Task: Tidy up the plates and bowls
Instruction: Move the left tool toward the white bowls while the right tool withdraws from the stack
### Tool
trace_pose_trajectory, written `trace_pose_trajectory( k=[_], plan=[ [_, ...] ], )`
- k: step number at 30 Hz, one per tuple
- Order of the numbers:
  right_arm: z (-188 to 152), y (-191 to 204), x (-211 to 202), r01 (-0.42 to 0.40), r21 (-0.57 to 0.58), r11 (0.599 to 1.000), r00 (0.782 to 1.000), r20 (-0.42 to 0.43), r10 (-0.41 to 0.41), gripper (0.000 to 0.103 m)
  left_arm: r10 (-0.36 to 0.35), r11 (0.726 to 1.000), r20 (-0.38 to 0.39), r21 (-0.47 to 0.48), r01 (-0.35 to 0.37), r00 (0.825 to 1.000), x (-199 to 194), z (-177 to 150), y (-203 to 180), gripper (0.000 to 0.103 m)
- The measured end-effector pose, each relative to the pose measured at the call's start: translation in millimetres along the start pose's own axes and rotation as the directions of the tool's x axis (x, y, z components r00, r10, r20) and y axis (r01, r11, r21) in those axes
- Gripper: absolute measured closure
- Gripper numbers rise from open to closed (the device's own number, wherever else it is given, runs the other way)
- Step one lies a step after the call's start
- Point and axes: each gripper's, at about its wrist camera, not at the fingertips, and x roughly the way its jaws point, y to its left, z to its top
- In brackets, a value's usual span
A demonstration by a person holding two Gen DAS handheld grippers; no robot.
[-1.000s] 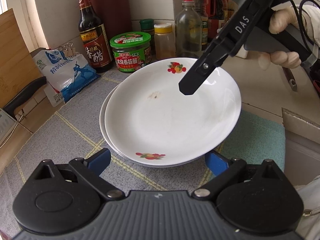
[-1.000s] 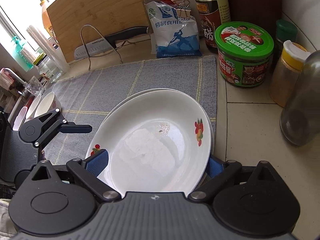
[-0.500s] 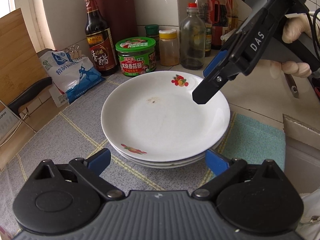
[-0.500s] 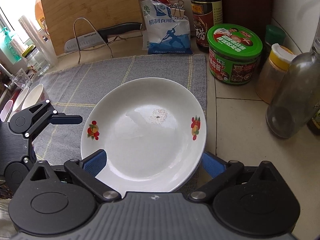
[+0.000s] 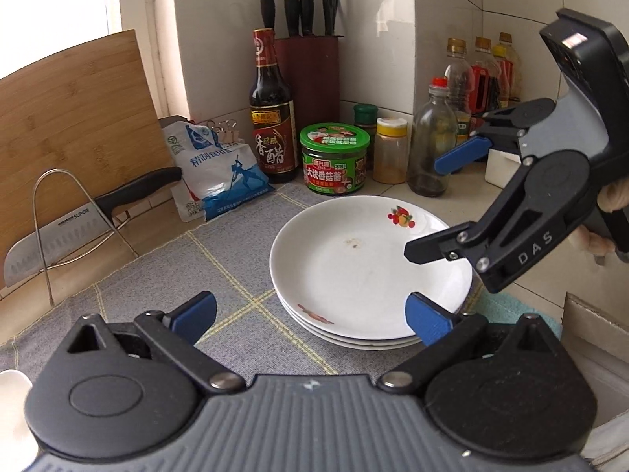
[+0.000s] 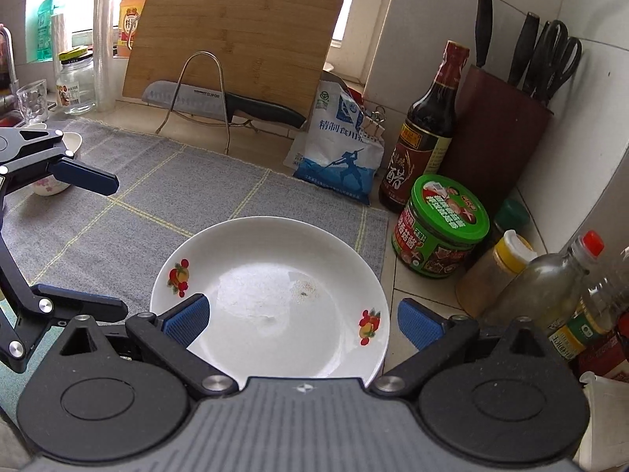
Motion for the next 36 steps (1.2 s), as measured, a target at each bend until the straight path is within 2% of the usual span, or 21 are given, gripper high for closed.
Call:
trace_pose_trajectory(
  k=[4,10,14,18,28,32,36],
  plan=[
    [-2,15,-4,-0.004,-0.036,0.999,0.999,0.038,0.005,0.0,0.073,0.995,-0.005,-0.062,-0.073,0.997,-9,-3,4,0.001],
    [-8,36,1,-0.094,-0.067,0.993,0.994,0.045,0.097,0.0,0.121,0.981,-0.023,-0.152,-0.123,0.992,-25,-16,14,0.001],
    [-8,55,0,-0.118,-0.094,0.989,0.991,0.053,0.123,0.0,0.16,0.971,-0.024,-0.175,-0.161,0.987,-41,-25,25,0.001],
    [-6,76,-3,-0.17,-0.1,0.98,0.983,0.058,0.177,0.0,0.157,0.964,-0.048,-0.208,-0.163,0.987,-55,-38,45,0.001],
    [9,163,5,-0.277,-0.099,0.956,0.96,0.023,0.28,0.0,0.121,0.971,-0.1,-0.194,-0.139,0.988,-108,-74,90,0.001],
    [18,200,7,-0.311,-0.111,0.944,0.949,0.018,0.314,0.0,0.139,0.959,-0.072,-0.24,-0.152,0.988,-135,-88,115,0.001],
    [29,236,11,-0.358,-0.135,0.924,0.931,0.02,0.364,0.0,0.185,0.947,-0.073,-0.253,-0.198,0.98,-158,-102,143,0.001]
  ],
)
